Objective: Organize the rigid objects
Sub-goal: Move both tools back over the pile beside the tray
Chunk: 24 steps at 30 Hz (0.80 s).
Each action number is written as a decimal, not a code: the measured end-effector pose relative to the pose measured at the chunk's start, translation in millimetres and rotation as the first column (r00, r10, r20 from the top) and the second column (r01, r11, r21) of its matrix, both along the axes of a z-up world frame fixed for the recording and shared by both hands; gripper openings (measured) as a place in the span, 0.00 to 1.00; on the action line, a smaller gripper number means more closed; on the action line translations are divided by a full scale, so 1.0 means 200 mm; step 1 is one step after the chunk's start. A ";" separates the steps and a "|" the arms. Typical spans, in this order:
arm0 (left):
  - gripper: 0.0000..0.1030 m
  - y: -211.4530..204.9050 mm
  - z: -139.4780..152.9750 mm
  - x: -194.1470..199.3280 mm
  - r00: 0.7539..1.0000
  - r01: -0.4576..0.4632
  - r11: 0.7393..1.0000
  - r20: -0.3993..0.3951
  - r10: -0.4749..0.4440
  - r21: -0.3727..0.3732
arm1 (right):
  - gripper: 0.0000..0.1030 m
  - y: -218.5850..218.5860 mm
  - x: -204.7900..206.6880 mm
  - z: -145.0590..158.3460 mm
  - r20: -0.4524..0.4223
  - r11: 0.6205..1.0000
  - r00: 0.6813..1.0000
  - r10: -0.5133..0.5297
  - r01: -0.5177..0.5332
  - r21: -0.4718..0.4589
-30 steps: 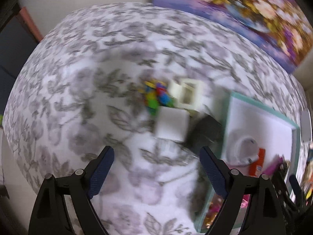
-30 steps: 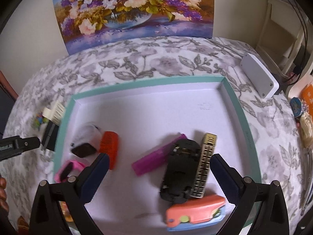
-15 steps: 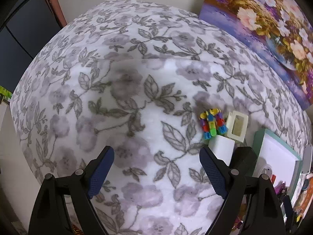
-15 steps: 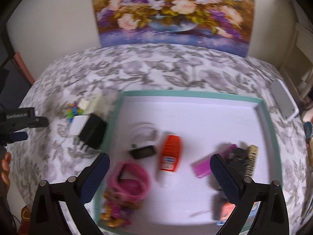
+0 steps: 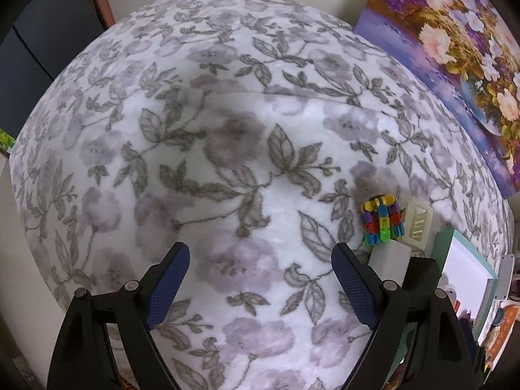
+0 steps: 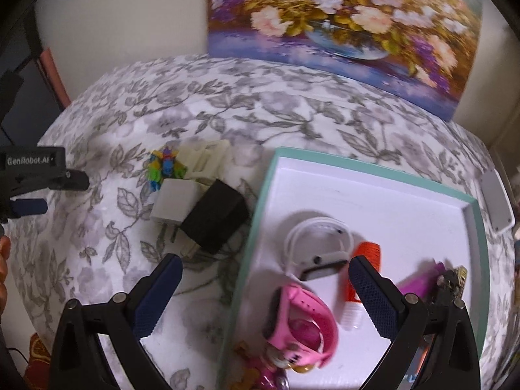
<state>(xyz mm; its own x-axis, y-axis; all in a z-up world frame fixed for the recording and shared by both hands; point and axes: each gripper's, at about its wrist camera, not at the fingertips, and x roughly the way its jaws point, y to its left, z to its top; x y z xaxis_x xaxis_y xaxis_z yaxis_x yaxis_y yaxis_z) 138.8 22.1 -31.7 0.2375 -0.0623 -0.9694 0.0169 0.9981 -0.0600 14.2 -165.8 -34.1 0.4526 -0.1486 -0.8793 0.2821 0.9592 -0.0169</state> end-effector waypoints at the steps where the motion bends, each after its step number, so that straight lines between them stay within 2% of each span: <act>1: 0.87 -0.02 -0.01 0.00 1.000 0.009 1.000 -0.005 -0.009 0.000 | 1.00 0.01 0.01 -0.01 -0.004 1.000 1.000 0.009 -0.009 -0.009; 7: 0.87 -0.18 -0.05 -0.03 0.997 0.072 0.997 -0.022 -0.072 -0.004 | 1.00 0.02 0.07 -0.02 -0.015 0.997 0.999 0.039 -0.040 -0.066; 14: 0.87 -0.27 -0.04 -0.01 0.996 0.089 0.996 -0.012 -0.088 0.018 | 1.00 -0.08 0.12 -0.03 -0.010 0.999 1.000 -0.010 0.010 -0.051; 24: 0.87 -0.35 -0.05 0.06 0.996 0.092 0.996 -0.010 -0.092 0.007 | 1.00 -0.16 0.17 -0.03 0.009 0.999 0.999 -0.044 0.044 -0.022</act>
<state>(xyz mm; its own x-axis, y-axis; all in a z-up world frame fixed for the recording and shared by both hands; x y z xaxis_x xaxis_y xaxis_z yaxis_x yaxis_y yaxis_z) 150.4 -47.7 -41.4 0.2217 -0.0767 -0.9721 0.1083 0.9927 -0.0536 49.0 -198.1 -39.7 0.4530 -0.1875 -0.8716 0.3241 0.9454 -0.0349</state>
